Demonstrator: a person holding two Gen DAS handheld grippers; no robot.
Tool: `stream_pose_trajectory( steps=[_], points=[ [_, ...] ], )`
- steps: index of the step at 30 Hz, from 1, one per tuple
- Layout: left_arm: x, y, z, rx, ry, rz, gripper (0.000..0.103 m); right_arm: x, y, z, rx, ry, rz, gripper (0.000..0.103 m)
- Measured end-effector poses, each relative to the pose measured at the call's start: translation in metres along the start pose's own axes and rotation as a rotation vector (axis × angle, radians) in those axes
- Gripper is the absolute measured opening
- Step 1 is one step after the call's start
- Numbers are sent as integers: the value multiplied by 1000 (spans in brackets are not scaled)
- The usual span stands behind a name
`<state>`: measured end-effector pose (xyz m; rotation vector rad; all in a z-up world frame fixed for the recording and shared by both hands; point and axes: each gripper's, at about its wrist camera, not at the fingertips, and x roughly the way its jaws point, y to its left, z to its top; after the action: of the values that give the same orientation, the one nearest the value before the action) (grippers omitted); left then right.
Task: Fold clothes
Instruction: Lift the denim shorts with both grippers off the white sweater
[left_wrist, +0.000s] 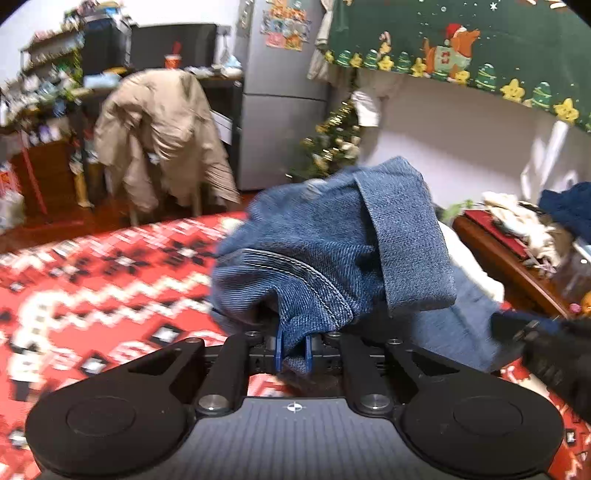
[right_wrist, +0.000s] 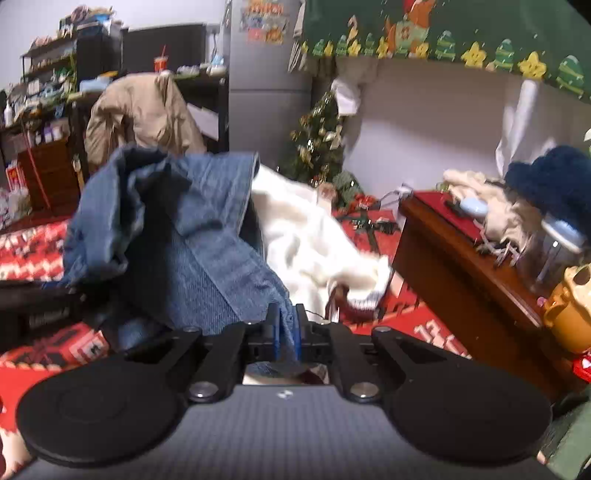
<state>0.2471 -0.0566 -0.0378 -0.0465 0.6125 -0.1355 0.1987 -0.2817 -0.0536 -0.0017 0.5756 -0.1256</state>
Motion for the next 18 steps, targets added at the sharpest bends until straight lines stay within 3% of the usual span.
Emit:
stream_pose_trajectory(
  steps=[6, 10, 14, 18],
  points=[
    [-69, 40, 9, -82, -32, 80, 8, -51, 2, 27, 45, -136, 60, 6],
    [-127, 49, -6, -36, -40, 145, 8, -102, 12, 41, 47, -212, 166, 6],
    [-176, 65, -34, -20, -9, 191, 8, -156, 36, 39, 18, -240, 284, 6],
    [-199, 90, -63, -102, 85, 179, 9, -191, 67, 14, -18, -166, 352, 6]
  ],
)
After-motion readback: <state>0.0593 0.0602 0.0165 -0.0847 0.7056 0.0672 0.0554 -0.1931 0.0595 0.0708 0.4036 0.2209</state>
